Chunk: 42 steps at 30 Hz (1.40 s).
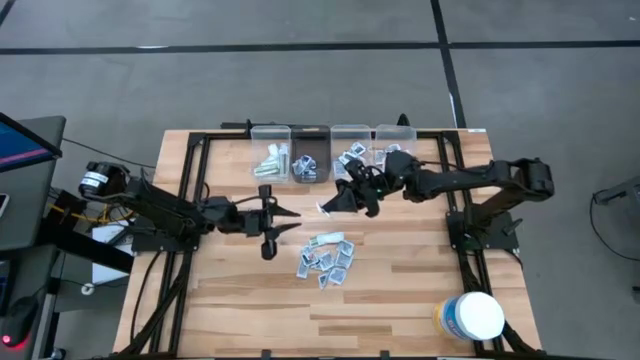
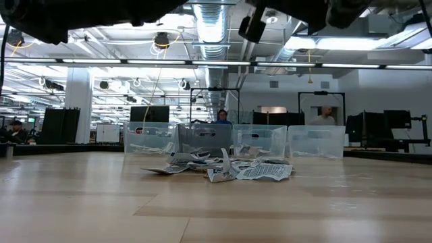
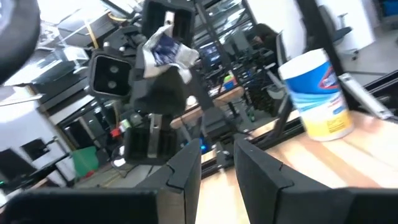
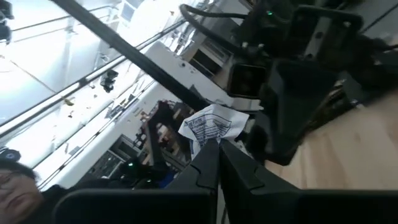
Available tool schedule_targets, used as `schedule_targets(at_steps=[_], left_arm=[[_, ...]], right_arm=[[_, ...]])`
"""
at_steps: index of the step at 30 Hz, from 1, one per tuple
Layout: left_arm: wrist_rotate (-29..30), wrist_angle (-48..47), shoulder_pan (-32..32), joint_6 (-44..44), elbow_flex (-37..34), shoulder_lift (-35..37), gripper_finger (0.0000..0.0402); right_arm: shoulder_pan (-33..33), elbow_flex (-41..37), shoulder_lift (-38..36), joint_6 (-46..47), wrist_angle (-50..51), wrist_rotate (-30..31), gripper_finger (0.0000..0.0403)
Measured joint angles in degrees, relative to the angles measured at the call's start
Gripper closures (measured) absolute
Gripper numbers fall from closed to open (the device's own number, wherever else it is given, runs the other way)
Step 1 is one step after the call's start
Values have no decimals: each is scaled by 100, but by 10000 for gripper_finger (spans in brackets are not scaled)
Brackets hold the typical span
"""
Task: Pick & Place First Aid Supplies
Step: Put the alcohol pad into the transparent gray bin
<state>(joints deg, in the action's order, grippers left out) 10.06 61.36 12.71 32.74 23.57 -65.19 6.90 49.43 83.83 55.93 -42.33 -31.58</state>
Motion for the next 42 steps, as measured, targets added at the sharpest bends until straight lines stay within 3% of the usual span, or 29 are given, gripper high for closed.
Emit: schedule_targets(at_steps=[7, 12, 20, 26, 31, 36, 42], left_arm=[[43, -2, -653, -346, 0, 0, 304], [107, -3, -1297, -1320, 2, 0, 304], [-172, -19, -2549, -4704, 4, -35, 304], [-934, 8, -3319, -6707, 202, -231, 304], [-1538, 21, -3510, -6945, 777, -712, 304], [-2272, 15, -3501, -6758, 1437, -1351, 304], [-2360, 13, -3572, -6737, 1774, -1702, 304]], right_arm=[[514, 0, 186, -388, 117, 54, 401], [902, 1, 188, -1277, 355, 655, 401], [1429, 2, 181, -3374, 546, 1351, 401], [1528, 2, 181, -5251, 696, 2598, 401], [1492, 2, 183, -6131, 775, 3288, 401], [1489, 2, 184, -6395, 894, 3331, 401], [1411, 2, 181, -6398, 993, 3338, 401]])
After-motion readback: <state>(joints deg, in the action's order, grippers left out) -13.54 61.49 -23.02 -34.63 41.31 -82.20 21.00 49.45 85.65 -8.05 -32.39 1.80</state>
